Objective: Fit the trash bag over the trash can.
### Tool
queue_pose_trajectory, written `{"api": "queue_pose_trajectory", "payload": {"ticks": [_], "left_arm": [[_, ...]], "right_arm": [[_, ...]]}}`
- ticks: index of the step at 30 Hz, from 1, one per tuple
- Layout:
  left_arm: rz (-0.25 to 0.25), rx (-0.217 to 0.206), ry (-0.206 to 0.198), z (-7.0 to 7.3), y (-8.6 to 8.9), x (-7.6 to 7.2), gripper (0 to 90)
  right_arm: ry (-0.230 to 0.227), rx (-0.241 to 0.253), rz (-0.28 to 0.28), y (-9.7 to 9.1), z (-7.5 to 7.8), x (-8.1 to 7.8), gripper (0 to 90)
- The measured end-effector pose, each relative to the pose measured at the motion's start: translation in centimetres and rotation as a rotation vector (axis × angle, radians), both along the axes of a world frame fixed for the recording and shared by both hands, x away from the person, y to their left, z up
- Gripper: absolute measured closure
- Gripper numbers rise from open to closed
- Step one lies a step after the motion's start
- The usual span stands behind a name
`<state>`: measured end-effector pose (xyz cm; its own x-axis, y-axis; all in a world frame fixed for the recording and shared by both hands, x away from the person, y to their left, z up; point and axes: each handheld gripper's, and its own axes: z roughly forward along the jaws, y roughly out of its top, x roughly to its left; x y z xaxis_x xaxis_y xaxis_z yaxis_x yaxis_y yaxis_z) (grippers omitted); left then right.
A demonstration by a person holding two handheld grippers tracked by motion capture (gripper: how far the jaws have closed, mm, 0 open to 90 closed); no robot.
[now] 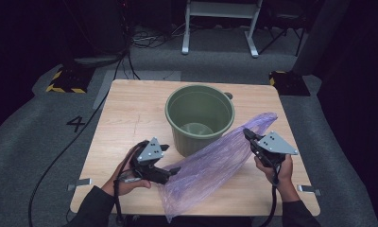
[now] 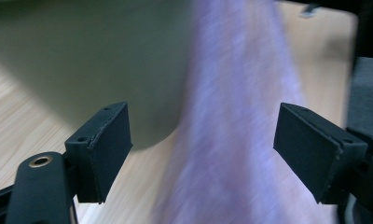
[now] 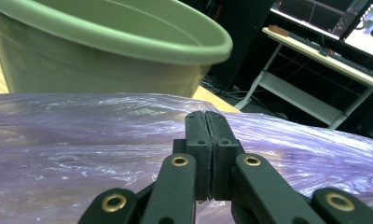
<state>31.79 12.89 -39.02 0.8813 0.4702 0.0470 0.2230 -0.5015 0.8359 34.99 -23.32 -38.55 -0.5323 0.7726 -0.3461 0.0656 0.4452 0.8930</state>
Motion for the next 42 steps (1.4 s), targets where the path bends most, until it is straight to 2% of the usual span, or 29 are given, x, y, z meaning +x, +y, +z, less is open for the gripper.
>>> {"api": "queue_pose_trajectory", "payload": {"ticks": [3, 5, 11, 15, 16, 20, 23, 26, 32, 35, 39, 42], "left_arm": [[-0.063, 0.035, -0.019, 0.2, -1.9, -0.7, 17.2], [-0.083, 0.055, -0.016, 0.0, -2.7, -0.7, 16.7], [-0.052, 0.066, 0.018, -1.2, -4.6, 0.5, 15.8], [-0.085, 0.098, 0.028, -2.5, -5.5, 1.0, 15.6], [-0.082, 0.112, 0.034, -2.8, -5.8, 1.2, 15.7], [-0.064, 0.12, 0.041, -3.7, -6.2, 1.9, 16.9], [-0.051, 0.134, 0.039, -4.0, -6.3, 2.2, 23.2], [-0.044, 0.136, 0.024, -4.1, -6.2, 2.2, 35.0], [-0.038, 0.116, -0.039, -3.5, -5.3, 2.0, 67.2], [-0.026, 0.091, -0.067, -3.1, -4.7, 2.0, 78.2], [-0.015, 0.076, -0.105, -2.6, -4.0, 1.8, 86.3], [0.006, 0.056, -0.121, -2.4, -3.4, 1.7, 87.2]], "right_arm": [[-0.009, -0.006, 0.014, 0.5, 0.4, 0.0, 89.2], [-0.013, -0.011, 0.021, 0.8, 0.5, 0.0, 89.2], [-0.028, -0.011, 0.047, 1.5, 1.1, -0.2, 89.2], [-0.052, -0.007, 0.078, 2.1, 1.8, -0.5, 89.2], [-0.059, -0.006, 0.087, 2.3, 2.0, -0.6, 89.2], [-0.089, -0.018, 0.133, 3.2, 2.7, -1.1, 89.2], [-0.119, -0.032, 0.167, 3.9, 3.3, -1.5, 89.2], [-0.148, -0.044, 0.201, 4.6, 4.0, -1.9, 89.2], [-0.2, -0.064, 0.264, 6.1, 5.4, -2.4, 89.1], [-0.221, -0.075, 0.298, 7.0, 6.0, -2.5, 89.1], [-0.24, -0.062, 0.357, 8.1, 7.3, -2.3, 89.1], [-0.235, -0.044, 0.399, 8.7, 8.0, -1.8, 89.1]]}}
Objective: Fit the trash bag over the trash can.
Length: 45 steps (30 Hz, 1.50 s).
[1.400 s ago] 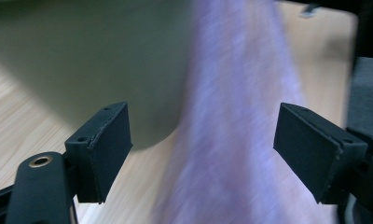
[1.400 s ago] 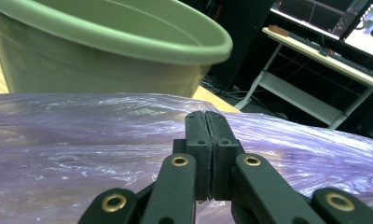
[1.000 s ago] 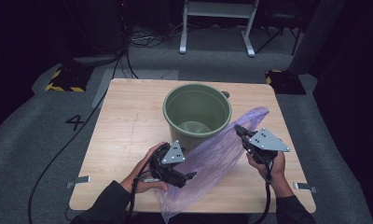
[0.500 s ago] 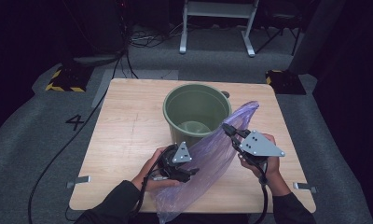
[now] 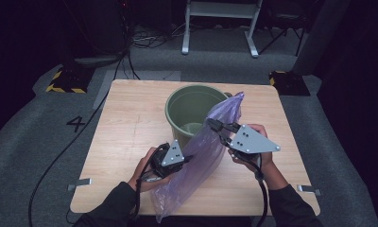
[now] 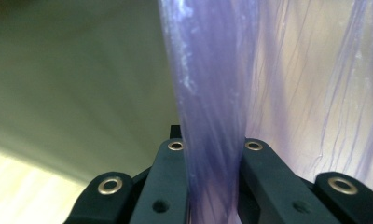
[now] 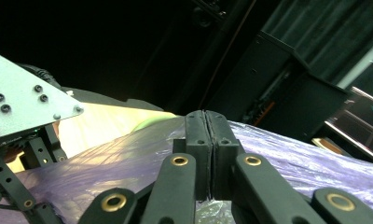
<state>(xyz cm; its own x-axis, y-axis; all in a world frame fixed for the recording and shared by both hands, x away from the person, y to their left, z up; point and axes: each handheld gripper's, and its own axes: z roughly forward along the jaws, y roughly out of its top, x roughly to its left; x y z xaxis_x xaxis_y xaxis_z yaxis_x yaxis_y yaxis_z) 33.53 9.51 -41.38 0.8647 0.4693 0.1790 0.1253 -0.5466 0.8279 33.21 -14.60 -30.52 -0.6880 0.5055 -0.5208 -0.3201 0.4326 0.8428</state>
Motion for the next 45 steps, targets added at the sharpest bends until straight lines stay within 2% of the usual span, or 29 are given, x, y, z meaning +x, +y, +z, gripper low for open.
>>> {"api": "queue_pose_trajectory", "payload": {"ticks": [2, 4, 6, 10, 15, 19, 20, 22, 24, 26, 28, 29, 32, 34, 36, 39, 40, 43, 45], "left_arm": [[0.001, -0.021, 0.002, 0.2, 0.5, 0.0, 87.8], [0.011, -0.03, -0.013, 0.4, 0.9, -0.1, 87.9], [0.013, -0.042, -0.022, 0.5, 1.2, -0.2, 87.9], [0.01, -0.049, -0.045, 0.9, 1.7, -0.4, 88.3], [0.004, -0.058, -0.068, 1.2, 2.0, -0.6, 88.3], [-0.006, -0.069, -0.074, 1.6, 2.1, -0.7, 88.4], [-0.01, -0.069, -0.078, 1.7, 2.2, -0.7, 88.4], [-0.013, -0.069, -0.085, 1.9, 2.1, -0.7, 88.4], [-0.018, -0.071, -0.089, 2.0, 2.0, -0.7, 88.4], [-0.021, -0.079, -0.094, 2.2, 2.0, -0.7, 88.5], [-0.02, -0.082, -0.098, 2.3, 2.0, -0.8, 88.9], [-0.017, -0.082, -0.099, 2.3, 2.1, -0.8, 88.9], [-0.01, -0.088, -0.092, 2.3, 2.3, -0.6, 89.0], [-0.012, -0.088, -0.091, 2.3, 2.4, -0.6, 89.0], [-0.025, -0.089, -0.084, 2.2, 2.4, -0.6, 89.0], [-0.029, -0.092, -0.084, 2.2, 2.2, -0.6, 89.0], [-0.028, -0.089, -0.088, 2.2, 2.1, -0.6, 89.0], [-0.029, -0.093, -0.096, 2.3, 2.2, -0.6, 89.0], [-0.024, -0.117, -0.083, 2.3, 2.4, -0.4, 89.0]], "right_arm": [[0.008, -0.002, 0.02, 0.5, 0.3, 0.5, 89.1], [0.037, 0.006, 0.053, 0.8, 0.6, 1.1, 89.1], [0.055, -0.001, 0.058, 1.2, 0.7, 1.7, 88.9], [0.134, 0.021, 0.082, 1.7, 0.8, 3.2, 88.2], [0.215, 0.013, 0.063, 2.2, 0.7, 5.0, 88.1], [0.292, -0.028, 0.035, 2.4, 0.9, 6.3, 86.5], [0.295, -0.032, 0.02, 2.4, 0.9, 6.5, 86.0], [0.316, -0.051, 0.004, 2.6, 0.9, 7.1, 82.4], [0.338, -0.087, 0.0, 3.0, 0.8, 7.4, 72.8], [0.343, -0.082, -0.029, 3.4, 0.7, 7.5, 68.5], [0.345, -0.084, -0.041, 3.5, 0.7, 7.6, 60.6], [0.342, -0.087, -0.065, 3.5, 0.7, 7.6, 56.6], [0.347, -0.103, -0.081, 3.3, 0.9, 7.6, 52.6], [0.359, -0.119, -0.07, 3.0, 1.1, 7.6, 60.8], [0.377, -0.113, -0.058, 2.7, 1.2, 7.7, 67.3], [0.4, -0.088, -0.042, 2.3, 1.2, 7.8, 84.8], [0.405, -0.1, -0.047, 2.3, 1.1, 8.0, 87.8], [0.408, -0.12, -0.067, 2.4, 0.8, 8.3, 90.0], [0.423, -0.113, -0.064, 2.6, 0.7, 8.7, 90.0]]}}
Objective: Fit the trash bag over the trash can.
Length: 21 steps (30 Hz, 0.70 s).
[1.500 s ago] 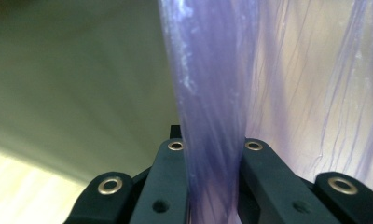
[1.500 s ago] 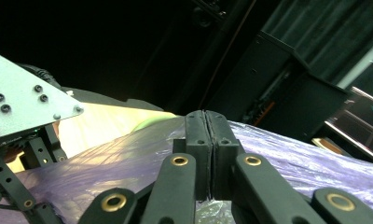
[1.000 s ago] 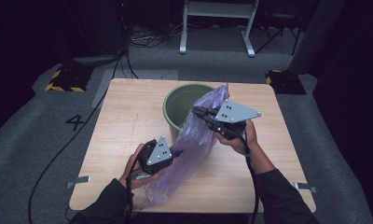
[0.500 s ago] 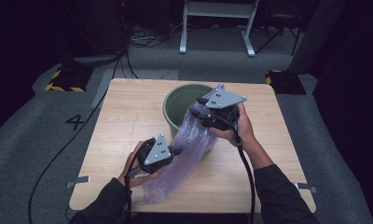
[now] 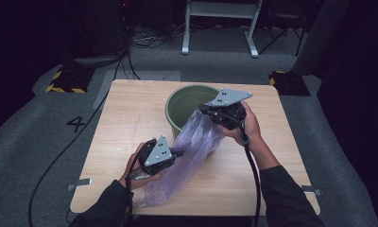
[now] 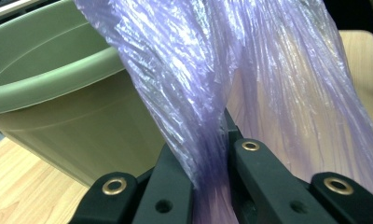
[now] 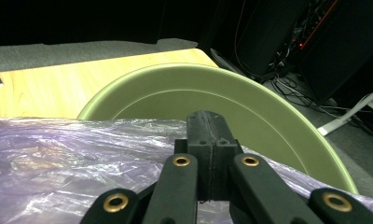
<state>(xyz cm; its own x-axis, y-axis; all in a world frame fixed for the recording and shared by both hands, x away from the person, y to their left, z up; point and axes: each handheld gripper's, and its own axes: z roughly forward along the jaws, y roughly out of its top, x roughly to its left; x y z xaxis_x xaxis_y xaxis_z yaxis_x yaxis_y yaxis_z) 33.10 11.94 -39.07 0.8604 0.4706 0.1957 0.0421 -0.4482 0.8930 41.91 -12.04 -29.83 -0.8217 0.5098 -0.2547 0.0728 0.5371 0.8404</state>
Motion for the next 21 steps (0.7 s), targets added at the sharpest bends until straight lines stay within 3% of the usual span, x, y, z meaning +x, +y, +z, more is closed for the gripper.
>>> {"api": "queue_pose_trajectory", "payload": {"ticks": [4, 7, 9, 14, 18, 21], "left_arm": [[0.025, -0.028, 0.012, 0.1, 0.4, 0.5, 89.1], [0.056, -0.025, -0.002, 0.2, 0.8, 0.6, 89.2], [0.073, -0.02, -0.001, 0.2, 1.1, 0.8, 89.2], [0.109, -0.022, -0.004, 0.2, 2.1, 1.2, 89.2], [0.133, -0.031, -0.006, 0.4, 3.0, 1.3, 89.3], [0.141, -0.037, -0.002, 0.6, 3.5, 1.4, 89.3]], "right_arm": [[0.027, 0.023, -0.011, 0.7, 0.0, 1.1, 88.0], [0.014, 0.024, -0.036, 1.2, 0.5, 1.4, 77.6], [0.002, 0.029, -0.048, 1.1, 0.8, 1.4, 63.7], [-0.003, 0.026, -0.083, 0.3, 1.2, 1.4, 47.6], [-0.027, 0.086, -0.086, -1.3, 1.7, 0.9, 50.2], [-0.045, 0.07, -0.089, -2.6, 1.8, 0.5, 66.3]]}}
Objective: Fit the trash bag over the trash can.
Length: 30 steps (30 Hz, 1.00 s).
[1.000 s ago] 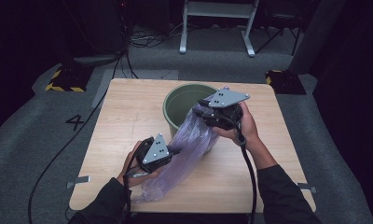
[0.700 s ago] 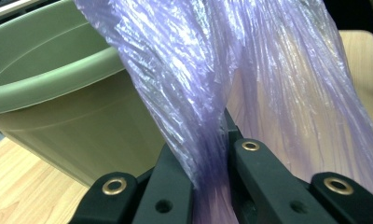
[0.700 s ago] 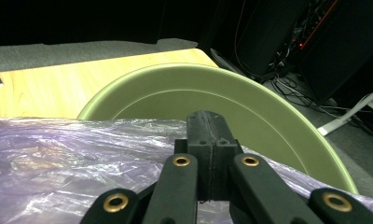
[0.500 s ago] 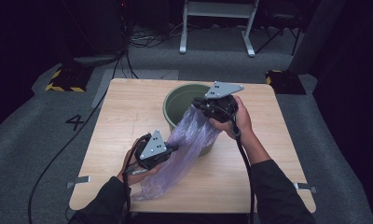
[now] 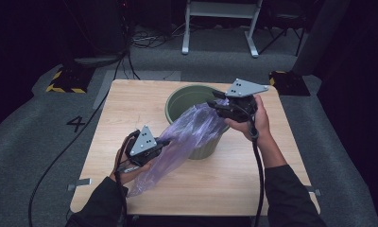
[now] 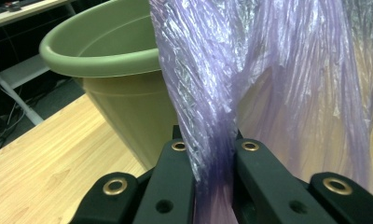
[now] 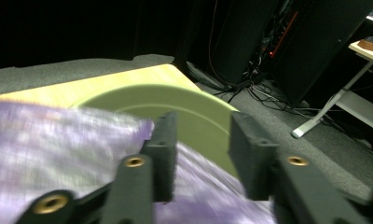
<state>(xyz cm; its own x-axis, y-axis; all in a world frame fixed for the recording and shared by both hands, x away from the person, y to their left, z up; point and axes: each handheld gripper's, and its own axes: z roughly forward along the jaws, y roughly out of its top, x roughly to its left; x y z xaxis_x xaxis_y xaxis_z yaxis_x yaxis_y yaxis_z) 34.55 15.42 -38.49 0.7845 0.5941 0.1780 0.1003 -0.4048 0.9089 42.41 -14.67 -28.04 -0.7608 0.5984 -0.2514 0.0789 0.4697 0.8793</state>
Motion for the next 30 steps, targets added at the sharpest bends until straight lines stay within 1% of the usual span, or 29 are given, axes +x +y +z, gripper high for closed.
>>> {"api": "queue_pose_trajectory", "payload": {"ticks": [1, 2, 4, 5, 6, 8, 10, 12, 14, 17, 18, 20, 22, 24, 25, 29, 30], "left_arm": [[-0.002, -0.002, 0.001, 0.0, 0.1, 0.1, 89.3], [-0.003, -0.004, 0.002, 0.0, 0.2, 0.1, 89.3], [0.001, 0.0, -0.001, 0.1, 0.2, 0.1, 89.3], [0.002, 0.005, -0.004, 0.1, 0.2, 0.1, 89.3], [0.004, 0.004, -0.011, 0.2, 0.4, 0.0, 89.3], [0.01, 0.005, -0.016, 0.4, 0.8, -0.1, 89.3], [0.021, -0.006, -0.016, 0.5, 1.3, -0.1, 89.3], [0.029, -0.012, -0.013, 0.6, 1.9, -0.2, 89.3], [0.046, -0.01, -0.022, 0.7, 2.4, -0.3, 89.3], [0.053, -0.034, -0.023, 1.0, 3.1, -0.5, 89.3], [0.054, -0.036, -0.027, 1.1, 3.2, -0.5, 89.3], [0.044, -0.055, -0.021, 1.2, 3.4, -0.6, 89.3], [0.039, -0.053, -0.016, 1.1, 3.3, -0.7, 89.2], [0.025, -0.051, -0.016, 1.1, 3.0, -0.8, 89.2], [0.02, -0.048, -0.016, 1.1, 2.8, -0.9, 89.1], [-0.016, -0.045, -0.006, 1.1, 2.0, -1.0, 88.3], [-0.022, -0.042, -0.006, 1.2, 1.7, -1.1, 88.3]], "right_arm": [[0.002, -0.005, -0.001, -0.3, 0.0, 0.0, 73.3], [0.004, -0.012, -0.013, -0.7, -0.1, 0.0, 78.3], [0.029, -0.023, -0.016, -1.2, -0.4, 0.3, 82.9], [0.038, -0.045, -0.032, -1.4, -0.6, 0.4, 83.1], [0.04, -0.054, -0.048, -1.6, -0.8, 0.5, 83.1], [0.069, -0.039, -0.053, -1.9, -1.2, 0.8, 82.0], [0.078, -0.044, -0.067, -1.9, -1.6, 1.1, 80.7], [0.088, -0.059, -0.061, -1.7, -1.9, 1.3, 80.1], [0.1, -0.077, -0.061, -1.2, -2.3, 1.6, 80.1], [0.115, -0.118, -0.054, -0.3, -2.7, 1.9, 82.2], [0.122, -0.118, -0.039, -0.1, -2.8, 2.1, 83.9], [0.138, -0.114, -0.033, 0.3, -3.0, 2.4, 86.1], [0.144, -0.131, -0.029, 0.9, -3.3, 2.7, 87.0], [0.147, -0.157, -0.023, 1.6, -3.6, 2.9, 86.8], [0.149, -0.164, -0.024, 1.9, -3.7, 2.9, 85.3], [0.159, -0.171, -0.049, 2.6, -3.8, 3.1, 74.4], [0.153, -0.172, -0.052, 2.6, -3.8, 3.0, 70.1]]}}
